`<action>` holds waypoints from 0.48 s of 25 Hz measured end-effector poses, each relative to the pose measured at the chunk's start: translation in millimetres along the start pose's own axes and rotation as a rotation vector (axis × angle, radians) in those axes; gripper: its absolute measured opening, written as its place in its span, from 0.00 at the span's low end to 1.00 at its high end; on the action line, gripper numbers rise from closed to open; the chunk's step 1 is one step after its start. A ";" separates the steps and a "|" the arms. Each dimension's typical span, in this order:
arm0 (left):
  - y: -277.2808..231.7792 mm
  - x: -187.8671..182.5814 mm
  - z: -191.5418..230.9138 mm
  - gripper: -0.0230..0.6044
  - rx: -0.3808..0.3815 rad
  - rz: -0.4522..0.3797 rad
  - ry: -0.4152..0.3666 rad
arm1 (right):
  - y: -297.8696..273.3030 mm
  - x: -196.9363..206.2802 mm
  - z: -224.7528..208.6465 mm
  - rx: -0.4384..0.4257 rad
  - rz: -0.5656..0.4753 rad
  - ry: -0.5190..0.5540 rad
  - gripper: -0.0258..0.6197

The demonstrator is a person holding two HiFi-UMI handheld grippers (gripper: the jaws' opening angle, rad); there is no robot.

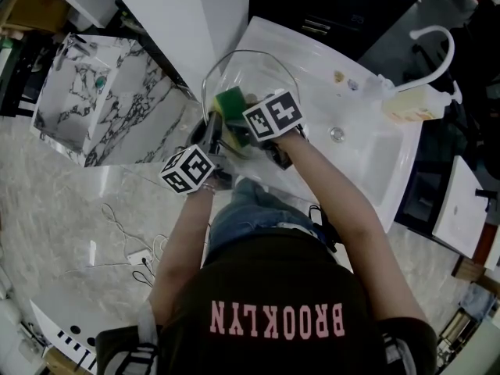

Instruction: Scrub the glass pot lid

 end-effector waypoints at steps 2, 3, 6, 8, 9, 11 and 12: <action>0.3 -0.5 0.3 0.10 0.001 0.004 0.000 | -0.4 -0.4 -5.1 0.007 0.002 0.001 0.48; 0.4 -0.8 0.3 0.10 0.002 0.007 -0.001 | -0.5 -0.6 -8.2 0.013 0.003 0.000 0.48; 0.6 -0.9 0.3 0.10 0.006 0.010 -0.003 | -0.9 -1.5 -18.0 0.026 0.006 0.002 0.48; 0.2 -0.9 0.0 0.10 0.006 0.013 -0.003 | -1.3 -2.6 -24.3 0.026 0.008 0.010 0.48; -0.1 -1.0 -0.2 0.10 0.006 0.015 -0.004 | -1.3 -3.4 -27.0 0.027 0.011 0.017 0.48; -0.5 -1.9 -0.5 0.10 0.006 0.019 -0.005 | -1.2 -4.8 -31.2 0.031 0.015 0.038 0.48; -0.7 -2.3 -0.7 0.10 0.005 0.021 -0.007 | -1.0 -5.4 -33.5 0.034 0.016 0.048 0.48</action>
Point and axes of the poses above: the fingertips, and each gripper's own axes: y backward along the fingers, z to its left, x out of its underside, the point moved 10 cm from there along y, backward along the fingers, and after that the axes turned 7 degrees about -y, right-handed, at the moved point
